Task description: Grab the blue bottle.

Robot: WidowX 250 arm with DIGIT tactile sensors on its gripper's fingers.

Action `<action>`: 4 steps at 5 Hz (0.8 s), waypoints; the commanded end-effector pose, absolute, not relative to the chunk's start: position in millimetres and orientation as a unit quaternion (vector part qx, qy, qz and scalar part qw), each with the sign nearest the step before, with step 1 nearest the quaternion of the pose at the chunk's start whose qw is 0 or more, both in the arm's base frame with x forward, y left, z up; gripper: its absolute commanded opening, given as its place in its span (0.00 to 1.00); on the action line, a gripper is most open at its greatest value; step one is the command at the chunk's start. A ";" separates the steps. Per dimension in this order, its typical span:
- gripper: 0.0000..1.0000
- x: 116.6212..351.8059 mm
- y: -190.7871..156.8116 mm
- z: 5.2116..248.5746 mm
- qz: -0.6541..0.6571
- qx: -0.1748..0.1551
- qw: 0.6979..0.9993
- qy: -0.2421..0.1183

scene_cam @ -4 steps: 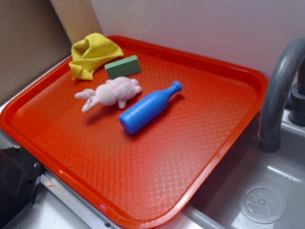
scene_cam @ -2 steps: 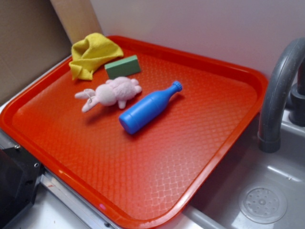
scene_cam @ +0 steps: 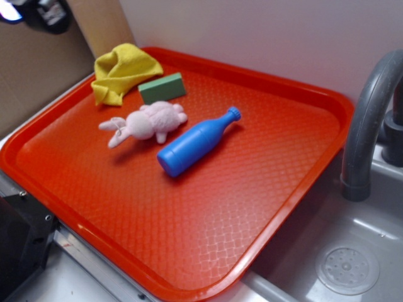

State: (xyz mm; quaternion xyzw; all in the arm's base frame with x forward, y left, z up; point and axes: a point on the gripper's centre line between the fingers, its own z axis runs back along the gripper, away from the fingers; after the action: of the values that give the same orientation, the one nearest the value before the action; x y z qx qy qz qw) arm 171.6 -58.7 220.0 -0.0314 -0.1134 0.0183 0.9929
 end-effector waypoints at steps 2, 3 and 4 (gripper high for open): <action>1.00 224.5 -105.1 122.0 -0.062 -0.034 0.994 -0.084; 1.00 228.7 -113.0 88.4 -0.080 -0.018 0.996 -0.047; 1.00 222.3 -117.6 57.3 -0.096 0.000 0.995 -0.016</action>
State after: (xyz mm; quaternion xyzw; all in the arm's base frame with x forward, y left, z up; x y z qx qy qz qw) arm 223.4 -113.7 48.8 0.0057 0.0043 -0.0909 0.9958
